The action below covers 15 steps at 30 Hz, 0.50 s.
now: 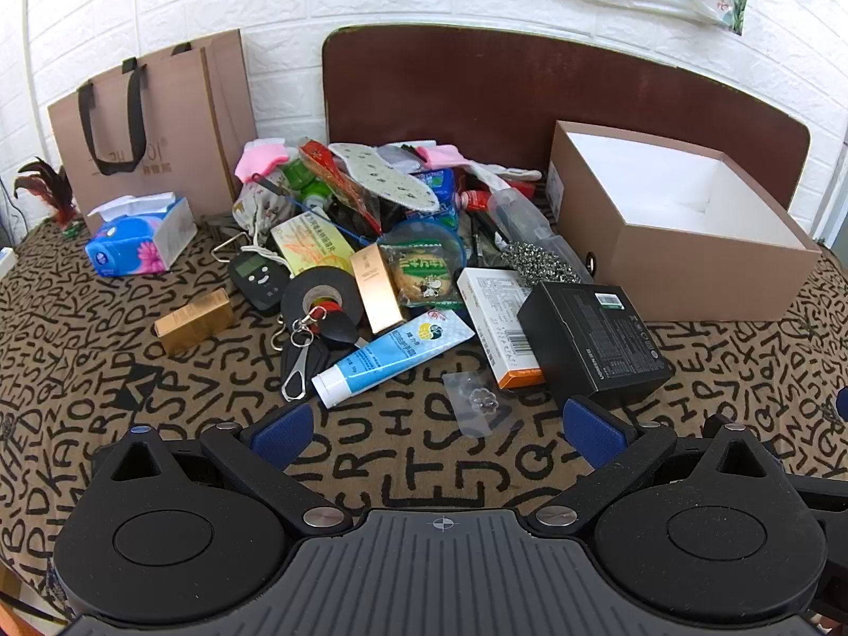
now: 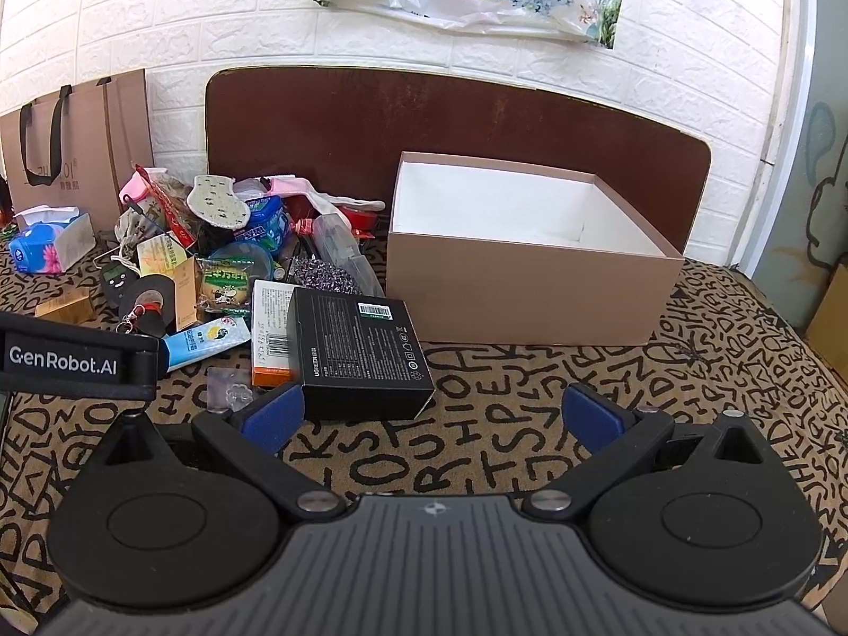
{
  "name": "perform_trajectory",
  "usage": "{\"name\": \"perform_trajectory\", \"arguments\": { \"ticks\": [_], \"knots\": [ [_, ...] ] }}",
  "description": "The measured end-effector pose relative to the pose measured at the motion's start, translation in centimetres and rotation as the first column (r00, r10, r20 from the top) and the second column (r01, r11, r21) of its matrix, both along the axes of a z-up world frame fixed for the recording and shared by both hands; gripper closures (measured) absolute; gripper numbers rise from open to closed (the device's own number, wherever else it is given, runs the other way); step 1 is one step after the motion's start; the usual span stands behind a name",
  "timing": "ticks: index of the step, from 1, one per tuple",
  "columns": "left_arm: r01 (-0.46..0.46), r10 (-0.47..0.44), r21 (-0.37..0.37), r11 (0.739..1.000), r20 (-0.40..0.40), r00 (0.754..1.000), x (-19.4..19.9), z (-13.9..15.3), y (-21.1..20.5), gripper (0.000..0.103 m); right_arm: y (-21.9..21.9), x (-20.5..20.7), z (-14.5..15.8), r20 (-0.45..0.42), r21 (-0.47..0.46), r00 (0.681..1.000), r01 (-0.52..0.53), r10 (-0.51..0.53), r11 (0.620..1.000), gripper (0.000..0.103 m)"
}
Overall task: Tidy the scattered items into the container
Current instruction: 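Move the left tool toward the black UGREEN box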
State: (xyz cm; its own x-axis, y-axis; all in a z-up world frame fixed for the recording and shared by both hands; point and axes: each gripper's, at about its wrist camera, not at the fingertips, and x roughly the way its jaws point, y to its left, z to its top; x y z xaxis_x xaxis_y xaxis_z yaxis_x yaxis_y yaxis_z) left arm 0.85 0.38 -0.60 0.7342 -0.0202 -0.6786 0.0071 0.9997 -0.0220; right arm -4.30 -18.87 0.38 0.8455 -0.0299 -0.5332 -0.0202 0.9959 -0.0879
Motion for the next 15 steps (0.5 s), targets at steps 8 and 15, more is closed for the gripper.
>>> {"name": "perform_trajectory", "arguments": {
  "ticks": [8,15],
  "knots": [
    [-0.002,0.002,0.001,1.0,-0.003,1.0,0.1,-0.1,0.0,0.0,0.0,0.4,-0.2,-0.01,-0.002,1.0,-0.001,0.001,1.0,0.0],
    [-0.009,0.009,0.002,1.0,-0.019,1.0,1.1,-0.8,0.2,0.0,0.2,0.8,-0.4,-0.022,-0.003,1.0,-0.006,0.006,1.0,0.0]
  ]
}}
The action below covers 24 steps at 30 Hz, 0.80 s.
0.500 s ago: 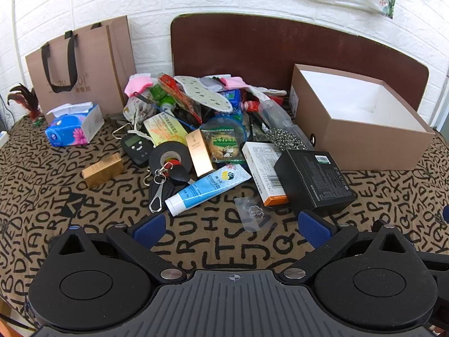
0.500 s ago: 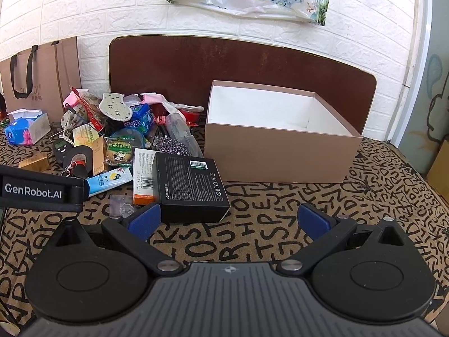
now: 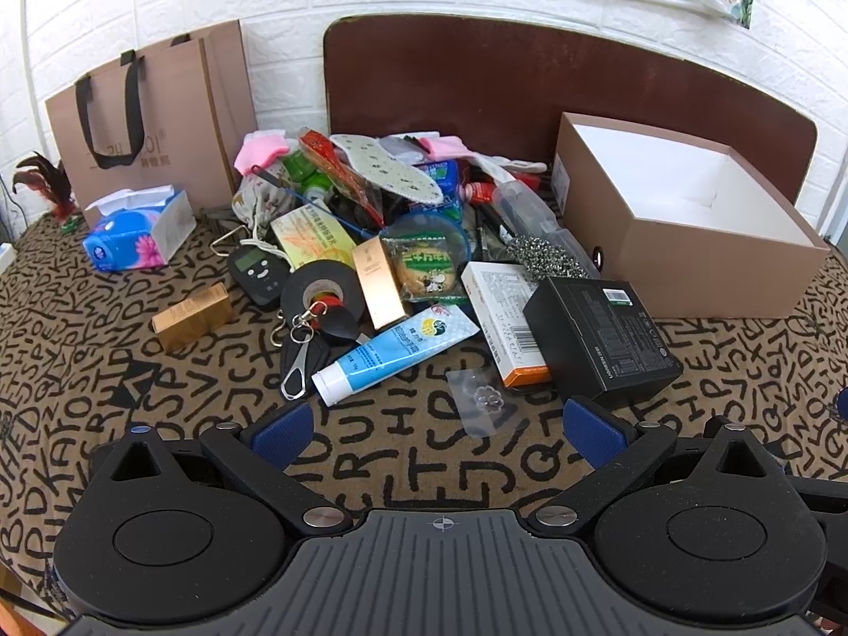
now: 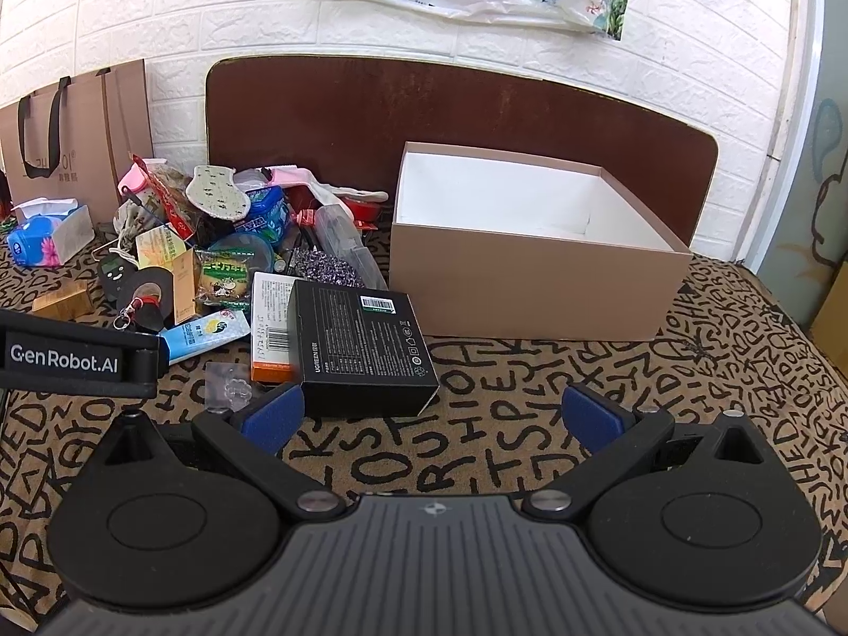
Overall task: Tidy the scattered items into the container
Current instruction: 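Move the left tool toward the black UGREEN box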
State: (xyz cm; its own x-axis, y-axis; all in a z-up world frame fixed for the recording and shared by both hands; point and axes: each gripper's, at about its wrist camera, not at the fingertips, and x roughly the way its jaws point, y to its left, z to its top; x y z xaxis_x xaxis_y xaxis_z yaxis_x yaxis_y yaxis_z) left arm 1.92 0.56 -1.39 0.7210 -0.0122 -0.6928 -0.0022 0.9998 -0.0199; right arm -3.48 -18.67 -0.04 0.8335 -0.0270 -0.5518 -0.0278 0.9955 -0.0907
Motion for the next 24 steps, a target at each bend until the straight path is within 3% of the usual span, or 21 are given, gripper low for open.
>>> {"name": "perform_trajectory", "arguments": {
  "ticks": [24],
  "knots": [
    [-0.005,0.007,0.029,1.0,-0.055,0.998,3.8,-1.0,-0.6,0.0,0.0,3.4,-1.0,-0.051,0.015,0.998,-0.038,0.039,0.999,0.0]
  ]
}}
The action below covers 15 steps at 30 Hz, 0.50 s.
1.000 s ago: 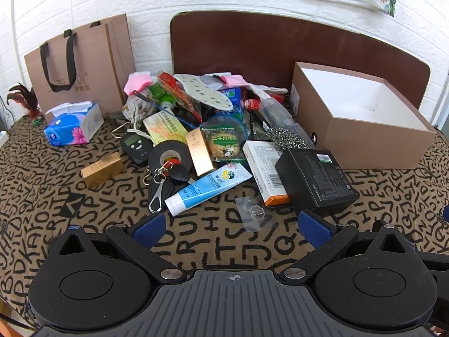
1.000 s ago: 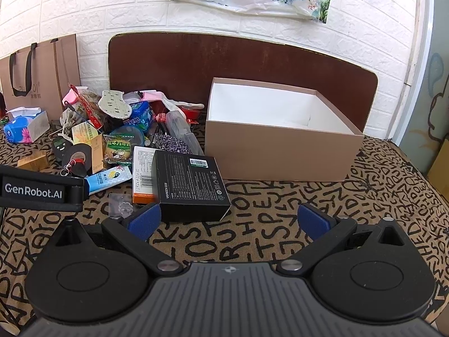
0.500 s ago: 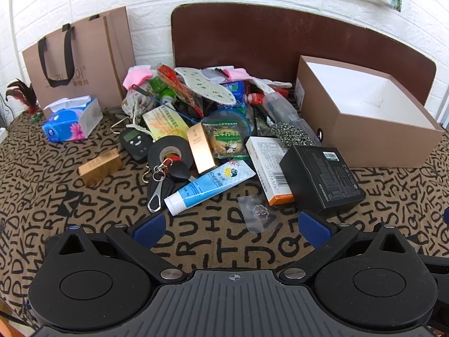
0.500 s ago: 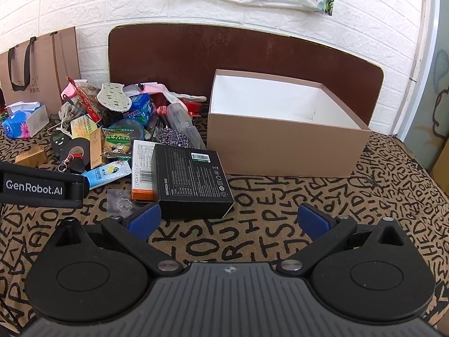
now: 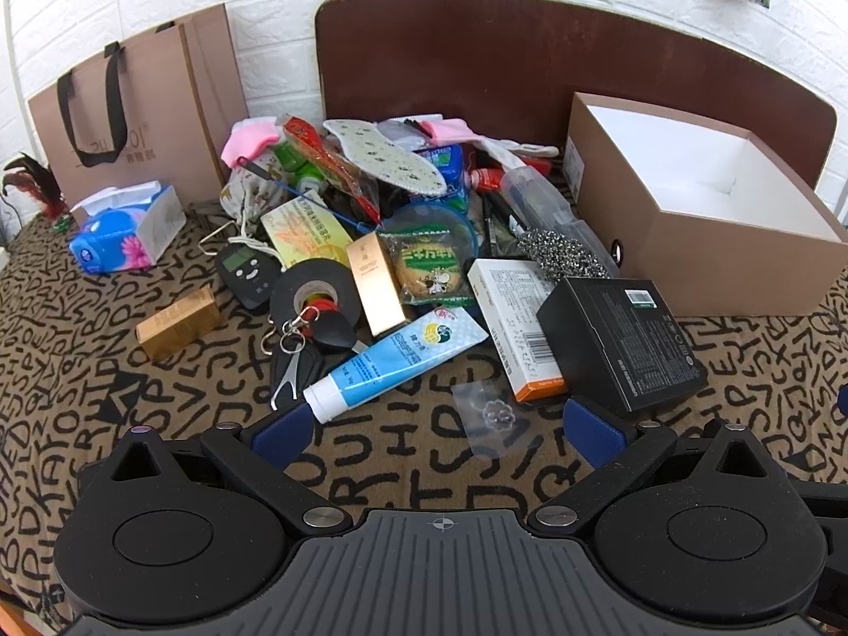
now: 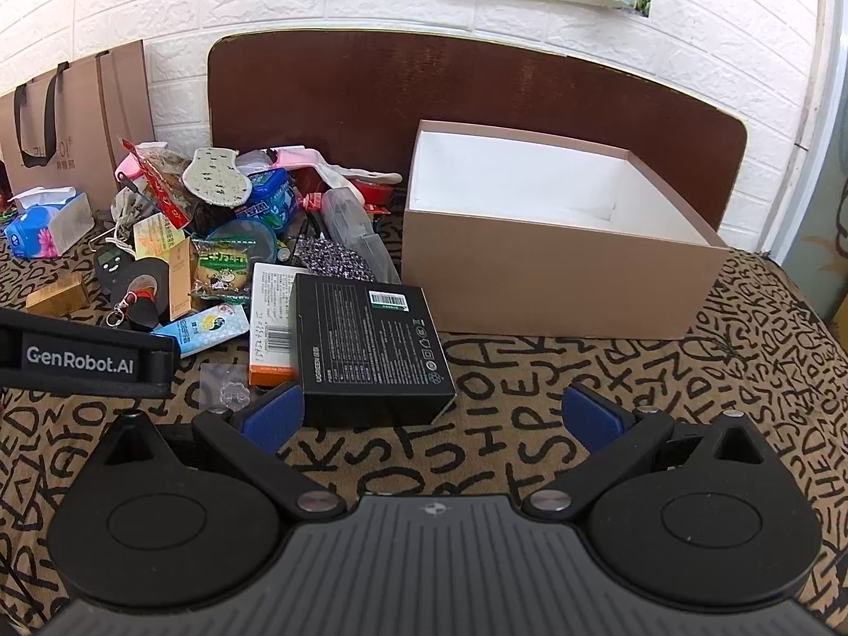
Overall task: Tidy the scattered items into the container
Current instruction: 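Move the left tool toward the black UGREEN box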
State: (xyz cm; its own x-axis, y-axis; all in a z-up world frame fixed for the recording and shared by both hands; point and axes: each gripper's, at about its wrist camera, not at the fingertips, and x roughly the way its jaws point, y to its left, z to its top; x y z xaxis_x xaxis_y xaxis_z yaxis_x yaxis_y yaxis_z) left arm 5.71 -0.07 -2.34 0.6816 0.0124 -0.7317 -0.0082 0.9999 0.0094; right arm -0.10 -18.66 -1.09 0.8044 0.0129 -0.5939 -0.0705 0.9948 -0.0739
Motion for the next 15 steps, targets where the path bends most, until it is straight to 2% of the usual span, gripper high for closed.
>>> {"name": "perform_trajectory", "arguments": {
  "ticks": [9,15],
  "knots": [
    [0.039,-0.039,-0.01,0.999,-0.027,0.999,2.0,-1.1,-0.4,0.0,-0.2,1.7,-1.3,-0.015,-0.005,0.997,-0.069,0.069,0.998,0.0],
    [0.067,-0.067,-0.01,0.998,-0.043,0.997,3.8,-2.2,-1.0,0.0,-0.5,3.6,-3.0,-0.058,0.01,0.992,-0.108,0.108,0.994,0.0]
  ]
}}
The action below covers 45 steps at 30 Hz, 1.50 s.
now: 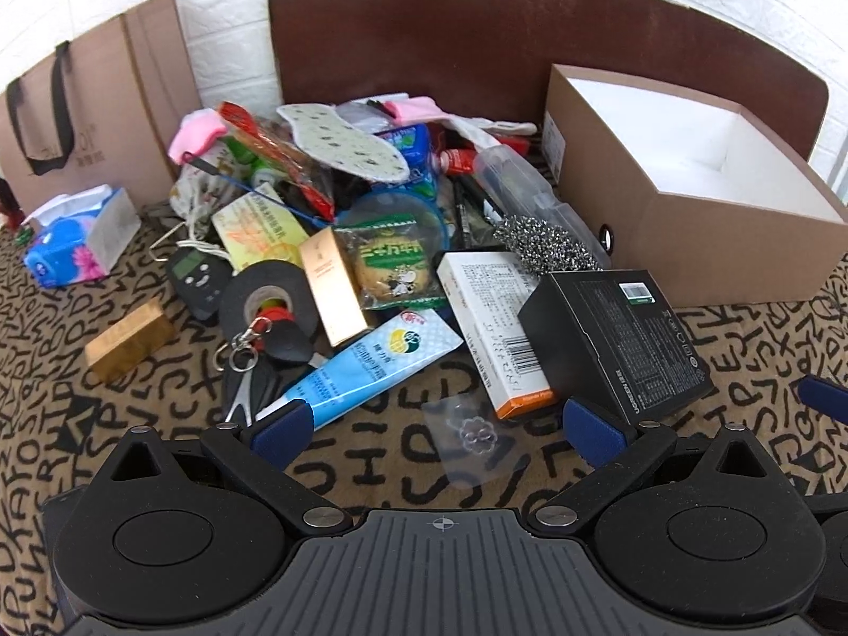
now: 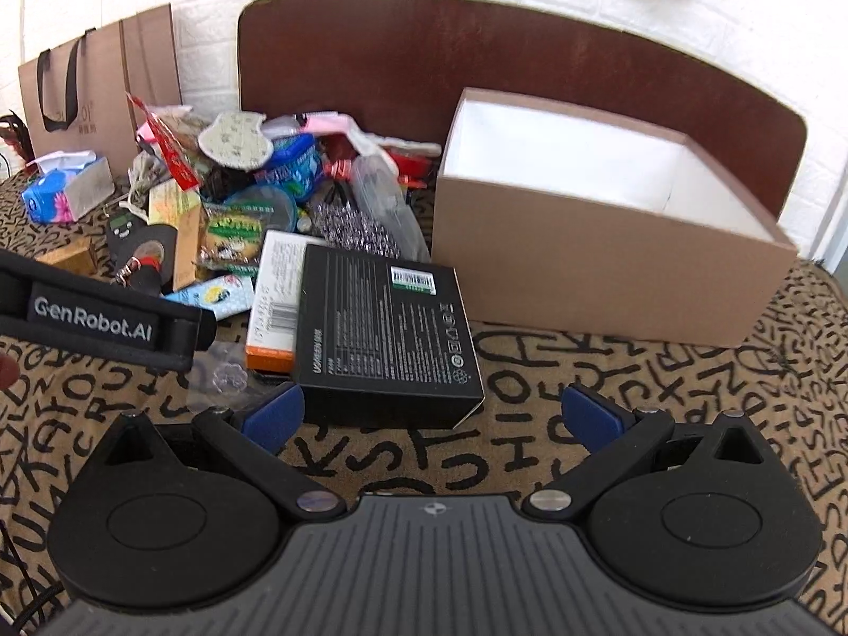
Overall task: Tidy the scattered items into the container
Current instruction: 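Move the left tool toward the black UGREEN box, then close the left gripper on the black UGREEN box and lift it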
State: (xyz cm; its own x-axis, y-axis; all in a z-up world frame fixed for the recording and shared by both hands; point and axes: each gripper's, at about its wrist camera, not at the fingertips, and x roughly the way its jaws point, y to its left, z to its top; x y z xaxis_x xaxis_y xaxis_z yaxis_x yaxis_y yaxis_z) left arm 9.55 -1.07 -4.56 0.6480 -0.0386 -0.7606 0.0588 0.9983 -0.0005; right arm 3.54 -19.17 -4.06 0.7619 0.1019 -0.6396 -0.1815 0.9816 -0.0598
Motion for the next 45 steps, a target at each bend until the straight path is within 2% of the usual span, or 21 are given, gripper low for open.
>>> {"name": "perform_trajectory", "arguments": {
  "ticks": [6,14,20,25,28,33,37,40,42,45],
  "knots": [
    [0.001,-0.002,-0.012,1.0,-0.051,0.999,2.3,-1.3,-0.2,0.0,-1.1,2.2,-1.4,-0.052,0.046,0.999,-0.007,0.01,0.999,0.0],
    [0.03,-0.031,-0.012,0.999,-0.077,0.997,4.2,-2.5,-0.8,0.0,-1.5,4.7,-2.9,-0.107,0.08,0.993,-0.049,0.058,0.996,0.0],
    [0.071,-0.074,-0.04,0.997,-0.089,0.993,5.1,-2.8,-1.1,0.0,-1.3,5.4,-3.5,-0.117,0.103,0.986,-0.106,0.118,0.989,0.0],
    [0.121,-0.125,-0.055,0.991,-0.058,0.991,5.6,-2.8,-1.5,0.0,-1.4,5.7,-3.6,-0.107,0.118,0.985,-0.121,0.133,0.986,0.001],
    [0.146,-0.152,-0.09,0.985,-0.06,0.987,5.8,-2.7,-1.5,0.006,-1.3,5.7,-3.4,-0.095,0.125,0.983,-0.143,0.155,0.982,0.003],
    [0.159,-0.167,-0.123,0.98,-0.057,0.984,6.3,-2.5,-1.2,0.007,-1.5,5.8,-3.6,-0.085,0.134,0.983,-0.151,0.163,0.979,0.006],
    [0.215,-0.222,-0.188,0.958,-0.017,0.975,5.6,-0.8,-1.0,0.007,-2.0,5.7,-3.5,-0.073,0.15,0.982,-0.164,0.177,0.975,0.011],
    [0.303,-0.3,-0.167,0.938,0.04,0.953,5.4,0.0,-2.4,0.005,-2.0,5.8,-3.5,-0.069,0.155,0.979,-0.179,0.191,0.972,0.012],
    [0.336,-0.338,-0.161,0.928,0.017,0.941,6.1,-0.5,-3.6,0.006,-2.0,5.8,-3.6,-0.066,0.151,0.978,-0.184,0.196,0.971,0.012],
    [0.353,-0.371,-0.216,0.91,-0.052,0.927,7.5,-1.8,-4.7,0.01,-2.1,5.7,-3.7,-0.054,0.154,0.976,-0.199,0.209,0.968,0.015]
  ]
}}
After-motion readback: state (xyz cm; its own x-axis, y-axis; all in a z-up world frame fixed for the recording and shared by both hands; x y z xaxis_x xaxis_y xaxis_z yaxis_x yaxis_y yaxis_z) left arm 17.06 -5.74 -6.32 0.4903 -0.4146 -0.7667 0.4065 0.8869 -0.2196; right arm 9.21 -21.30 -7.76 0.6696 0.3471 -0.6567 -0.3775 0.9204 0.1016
